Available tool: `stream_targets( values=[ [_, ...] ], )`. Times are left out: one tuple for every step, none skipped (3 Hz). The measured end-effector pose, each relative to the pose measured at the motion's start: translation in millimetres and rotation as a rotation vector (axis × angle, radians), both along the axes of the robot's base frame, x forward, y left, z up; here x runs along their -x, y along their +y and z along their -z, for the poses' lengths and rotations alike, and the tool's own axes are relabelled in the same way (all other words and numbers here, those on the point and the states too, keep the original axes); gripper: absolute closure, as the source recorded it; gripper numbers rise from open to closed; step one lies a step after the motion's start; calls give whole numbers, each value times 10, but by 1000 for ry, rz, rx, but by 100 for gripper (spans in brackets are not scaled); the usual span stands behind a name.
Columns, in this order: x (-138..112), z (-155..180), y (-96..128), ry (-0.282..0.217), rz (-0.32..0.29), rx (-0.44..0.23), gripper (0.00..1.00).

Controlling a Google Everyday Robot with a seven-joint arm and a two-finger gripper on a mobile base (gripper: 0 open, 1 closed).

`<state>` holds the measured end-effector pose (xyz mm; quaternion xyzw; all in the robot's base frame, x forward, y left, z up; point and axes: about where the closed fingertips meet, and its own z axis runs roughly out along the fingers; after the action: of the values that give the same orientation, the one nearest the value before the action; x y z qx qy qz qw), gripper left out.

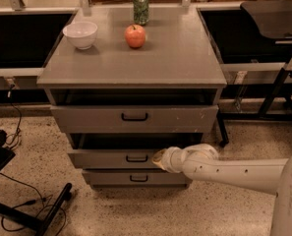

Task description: Close middle drawer

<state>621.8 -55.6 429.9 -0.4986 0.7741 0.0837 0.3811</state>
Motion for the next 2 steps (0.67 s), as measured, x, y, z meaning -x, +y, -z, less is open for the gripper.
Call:
stream_targets(
  values=[
    [0, 0, 0, 0, 0, 0, 58],
    [0, 0, 1, 0, 0, 0, 34]
  ],
)
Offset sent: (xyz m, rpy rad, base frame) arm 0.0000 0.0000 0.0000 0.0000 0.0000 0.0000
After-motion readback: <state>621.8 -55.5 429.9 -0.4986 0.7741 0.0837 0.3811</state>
